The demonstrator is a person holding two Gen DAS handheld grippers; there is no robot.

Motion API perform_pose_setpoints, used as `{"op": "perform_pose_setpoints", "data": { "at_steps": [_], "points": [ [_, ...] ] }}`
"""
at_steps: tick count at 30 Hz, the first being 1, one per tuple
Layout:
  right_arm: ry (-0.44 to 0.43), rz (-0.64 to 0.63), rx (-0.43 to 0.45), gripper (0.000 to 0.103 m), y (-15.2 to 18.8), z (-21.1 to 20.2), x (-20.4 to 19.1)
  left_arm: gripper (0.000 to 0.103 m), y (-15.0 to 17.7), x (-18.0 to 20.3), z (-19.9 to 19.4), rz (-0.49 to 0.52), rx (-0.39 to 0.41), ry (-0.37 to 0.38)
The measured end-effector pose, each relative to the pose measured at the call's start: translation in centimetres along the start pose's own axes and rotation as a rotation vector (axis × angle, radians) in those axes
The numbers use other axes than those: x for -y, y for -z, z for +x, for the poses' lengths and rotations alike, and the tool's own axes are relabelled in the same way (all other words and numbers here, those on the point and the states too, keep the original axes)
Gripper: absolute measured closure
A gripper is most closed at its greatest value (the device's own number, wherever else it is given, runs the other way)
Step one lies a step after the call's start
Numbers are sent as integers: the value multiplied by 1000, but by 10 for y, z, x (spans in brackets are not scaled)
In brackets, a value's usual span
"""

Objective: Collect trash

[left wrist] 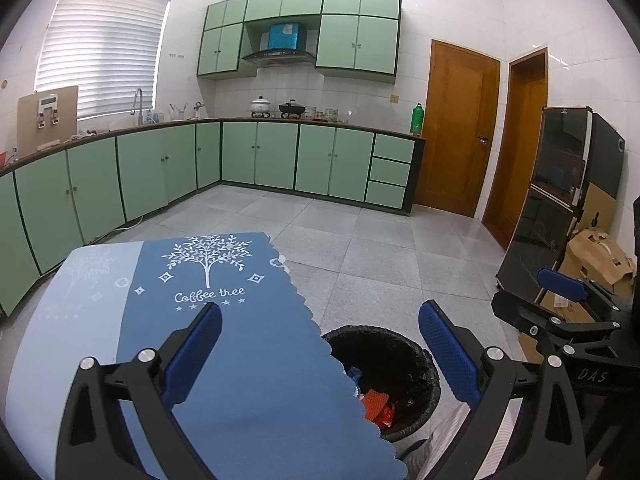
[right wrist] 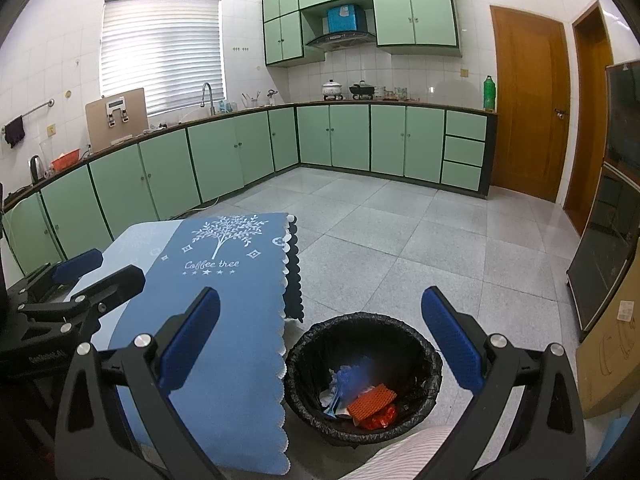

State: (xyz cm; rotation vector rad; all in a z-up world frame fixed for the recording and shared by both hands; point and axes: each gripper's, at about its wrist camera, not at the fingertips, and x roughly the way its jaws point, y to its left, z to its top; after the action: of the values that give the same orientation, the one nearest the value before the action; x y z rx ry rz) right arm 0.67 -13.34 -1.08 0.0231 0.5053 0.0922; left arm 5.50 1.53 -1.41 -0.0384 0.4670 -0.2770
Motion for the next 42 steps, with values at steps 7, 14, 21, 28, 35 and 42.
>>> {"op": "perform_pose_setpoints", "data": {
  "at_steps": [7, 14, 21, 28, 35, 42],
  "points": [
    [4, 1, 1, 5, 0, 0, -1, 6, 1, 0, -1, -1, 0, 1],
    [7, 3, 3, 5, -3, 1, 1, 6, 0, 0, -1, -1, 0, -1],
    [6, 2, 3, 5, -3, 1, 1, 6, 1, -3, -1, -3, -5, -2],
    [6, 2, 4, 5, -3, 1, 1, 6, 1, -3, -1, -2, -5, -1],
    [6, 1, 5, 5, -3, 1, 1, 6, 0, -3, -1, 0, -5, -2],
    [5, 2, 3, 5, -3, 1, 2, 6, 0, -2, -1, 1, -4, -2]
  ]
}}
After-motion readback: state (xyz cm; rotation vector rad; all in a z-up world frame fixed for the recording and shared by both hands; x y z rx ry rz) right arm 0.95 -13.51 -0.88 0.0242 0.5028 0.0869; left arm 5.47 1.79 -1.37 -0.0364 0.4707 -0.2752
